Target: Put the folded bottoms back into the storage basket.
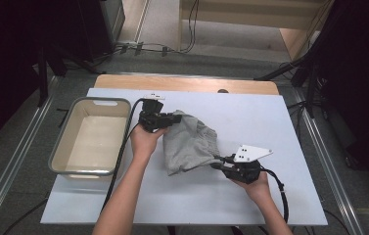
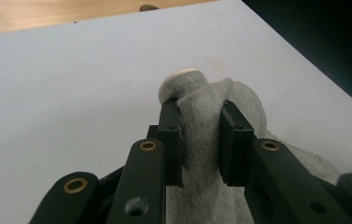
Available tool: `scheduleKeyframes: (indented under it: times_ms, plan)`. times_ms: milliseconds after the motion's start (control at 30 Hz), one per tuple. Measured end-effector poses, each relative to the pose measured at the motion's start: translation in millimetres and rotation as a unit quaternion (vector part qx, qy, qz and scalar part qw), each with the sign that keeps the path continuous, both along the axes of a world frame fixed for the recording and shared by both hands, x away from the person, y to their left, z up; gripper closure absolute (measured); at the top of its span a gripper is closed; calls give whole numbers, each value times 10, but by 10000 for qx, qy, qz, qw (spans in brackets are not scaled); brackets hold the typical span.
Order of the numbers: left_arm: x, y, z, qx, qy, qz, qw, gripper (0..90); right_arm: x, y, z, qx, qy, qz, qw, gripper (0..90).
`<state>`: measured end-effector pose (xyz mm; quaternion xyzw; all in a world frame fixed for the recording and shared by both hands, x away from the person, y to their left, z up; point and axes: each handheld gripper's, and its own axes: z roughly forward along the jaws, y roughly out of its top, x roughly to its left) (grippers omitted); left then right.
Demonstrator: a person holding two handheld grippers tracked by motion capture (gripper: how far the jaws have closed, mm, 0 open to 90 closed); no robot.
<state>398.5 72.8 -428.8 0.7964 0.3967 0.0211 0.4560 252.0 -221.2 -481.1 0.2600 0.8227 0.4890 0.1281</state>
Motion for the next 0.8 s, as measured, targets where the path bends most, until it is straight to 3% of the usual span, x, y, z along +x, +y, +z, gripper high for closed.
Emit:
scheduleKeyframes:
  times_ms: [367, 800]
  plan:
    - [-51, 19, 140, -62, -115, -109, 9999, 744, -9, -52, 63, 486, 111, 132, 9987, 753]
    - [-123, 21, 280, -207, -265, -253, 9991, 747, -38, -101, 181, 655, -104, 112, 9977, 753]
